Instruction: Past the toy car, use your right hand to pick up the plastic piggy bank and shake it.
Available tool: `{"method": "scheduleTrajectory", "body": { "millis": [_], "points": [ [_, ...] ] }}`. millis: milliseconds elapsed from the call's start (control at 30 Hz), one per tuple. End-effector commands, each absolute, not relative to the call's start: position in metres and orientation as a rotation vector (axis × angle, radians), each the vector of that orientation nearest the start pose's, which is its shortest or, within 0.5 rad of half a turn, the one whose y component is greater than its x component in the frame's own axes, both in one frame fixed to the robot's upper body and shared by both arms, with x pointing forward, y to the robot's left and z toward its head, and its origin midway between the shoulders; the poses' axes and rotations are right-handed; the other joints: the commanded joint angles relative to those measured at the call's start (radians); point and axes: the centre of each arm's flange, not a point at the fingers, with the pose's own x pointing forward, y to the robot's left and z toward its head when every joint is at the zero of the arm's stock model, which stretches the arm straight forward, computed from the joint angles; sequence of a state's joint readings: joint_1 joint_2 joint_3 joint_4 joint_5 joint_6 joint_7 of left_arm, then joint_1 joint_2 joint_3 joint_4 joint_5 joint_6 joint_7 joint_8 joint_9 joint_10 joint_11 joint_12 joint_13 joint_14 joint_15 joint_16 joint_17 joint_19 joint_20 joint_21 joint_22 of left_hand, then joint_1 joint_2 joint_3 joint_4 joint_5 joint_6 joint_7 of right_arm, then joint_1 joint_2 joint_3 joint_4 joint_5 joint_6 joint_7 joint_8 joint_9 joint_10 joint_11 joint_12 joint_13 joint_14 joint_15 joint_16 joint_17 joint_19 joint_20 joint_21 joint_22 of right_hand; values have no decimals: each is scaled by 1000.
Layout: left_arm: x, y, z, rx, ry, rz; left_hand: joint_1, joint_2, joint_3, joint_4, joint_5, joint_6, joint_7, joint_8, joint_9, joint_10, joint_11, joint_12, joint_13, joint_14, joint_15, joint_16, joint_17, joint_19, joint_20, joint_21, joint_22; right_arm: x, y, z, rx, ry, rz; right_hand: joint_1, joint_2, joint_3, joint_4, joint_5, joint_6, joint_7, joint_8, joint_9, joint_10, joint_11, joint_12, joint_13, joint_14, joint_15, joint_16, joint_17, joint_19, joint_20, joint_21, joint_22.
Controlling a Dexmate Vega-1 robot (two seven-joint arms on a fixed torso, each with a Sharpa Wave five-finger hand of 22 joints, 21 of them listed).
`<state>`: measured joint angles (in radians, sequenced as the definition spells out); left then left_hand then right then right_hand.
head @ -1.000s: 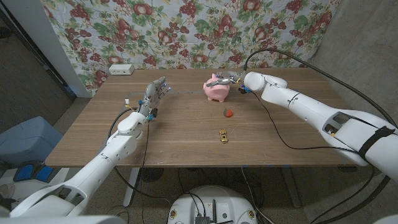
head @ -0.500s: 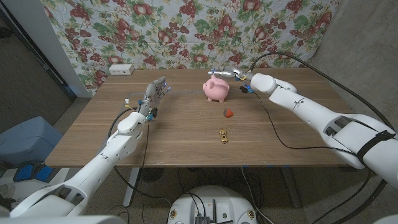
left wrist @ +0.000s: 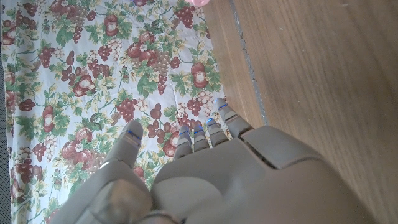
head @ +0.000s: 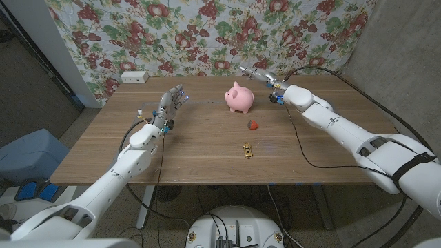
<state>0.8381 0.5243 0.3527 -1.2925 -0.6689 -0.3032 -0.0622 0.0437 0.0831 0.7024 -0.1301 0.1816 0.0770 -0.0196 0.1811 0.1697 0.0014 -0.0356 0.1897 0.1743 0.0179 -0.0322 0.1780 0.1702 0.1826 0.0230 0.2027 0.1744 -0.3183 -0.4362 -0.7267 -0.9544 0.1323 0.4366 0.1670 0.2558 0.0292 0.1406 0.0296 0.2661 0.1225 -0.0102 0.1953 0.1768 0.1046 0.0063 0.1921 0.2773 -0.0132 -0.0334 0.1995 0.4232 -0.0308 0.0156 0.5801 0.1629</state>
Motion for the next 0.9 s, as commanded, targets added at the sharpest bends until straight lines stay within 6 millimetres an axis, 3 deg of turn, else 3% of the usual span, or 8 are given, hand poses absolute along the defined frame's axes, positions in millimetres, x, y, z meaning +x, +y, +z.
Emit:
{"method": "scheduleTrajectory", "body": {
  "millis": [33, 267, 433, 900],
  "points": [
    [647, 304, -21, -39, -622, -217, -2, 37, 1, -3, 1, 6, -8, 0, 5, -1, -4, 2, 4, -3, -11, -1, 1, 6, 2, -6, 3, 676, -206, 89, -466, -845, 362, -30, 14, -1, 17, -5, -9, 12, -9, 2, -19, -2, -8, -10, -27, -15, -9, -11, -14, -3, -17, 1],
    [643, 305, -22, -33, -626, -221, -2, 37, 0, -3, 0, -11, 20, -5, 5, -3, -7, 2, 4, -9, -11, -2, 1, 1, -1, -7, 3, 666, -218, 81, -395, -857, 340, -44, 21, -2, 19, -10, -34, 22, -17, 0, -48, -4, -14, -29, -41, -23, -14, -36, -11, -7, -36, 1],
    [639, 308, -23, -31, -631, -220, -1, 38, 0, -3, 1, -12, 19, -5, 5, -4, -4, 1, 4, -10, -13, -2, 1, -3, -6, -9, 3, 659, -225, 75, -366, -855, 332, -48, 24, -2, 18, -12, -38, 43, -16, 0, -48, -3, -10, -39, -38, -17, -12, -50, 7, -13, -41, 1],
    [635, 315, -19, -5, -648, -231, 1, 39, -1, -4, 0, -11, 9, -3, 4, -4, -6, 2, 4, -12, -15, -2, 1, -7, -9, -9, 3, 637, -244, 60, -292, -852, 284, -53, 28, 0, 14, -16, -18, 51, -7, -1, -30, 1, -2, -57, -17, 0, -6, -76, 34, -6, -52, 1]
  ]
}}
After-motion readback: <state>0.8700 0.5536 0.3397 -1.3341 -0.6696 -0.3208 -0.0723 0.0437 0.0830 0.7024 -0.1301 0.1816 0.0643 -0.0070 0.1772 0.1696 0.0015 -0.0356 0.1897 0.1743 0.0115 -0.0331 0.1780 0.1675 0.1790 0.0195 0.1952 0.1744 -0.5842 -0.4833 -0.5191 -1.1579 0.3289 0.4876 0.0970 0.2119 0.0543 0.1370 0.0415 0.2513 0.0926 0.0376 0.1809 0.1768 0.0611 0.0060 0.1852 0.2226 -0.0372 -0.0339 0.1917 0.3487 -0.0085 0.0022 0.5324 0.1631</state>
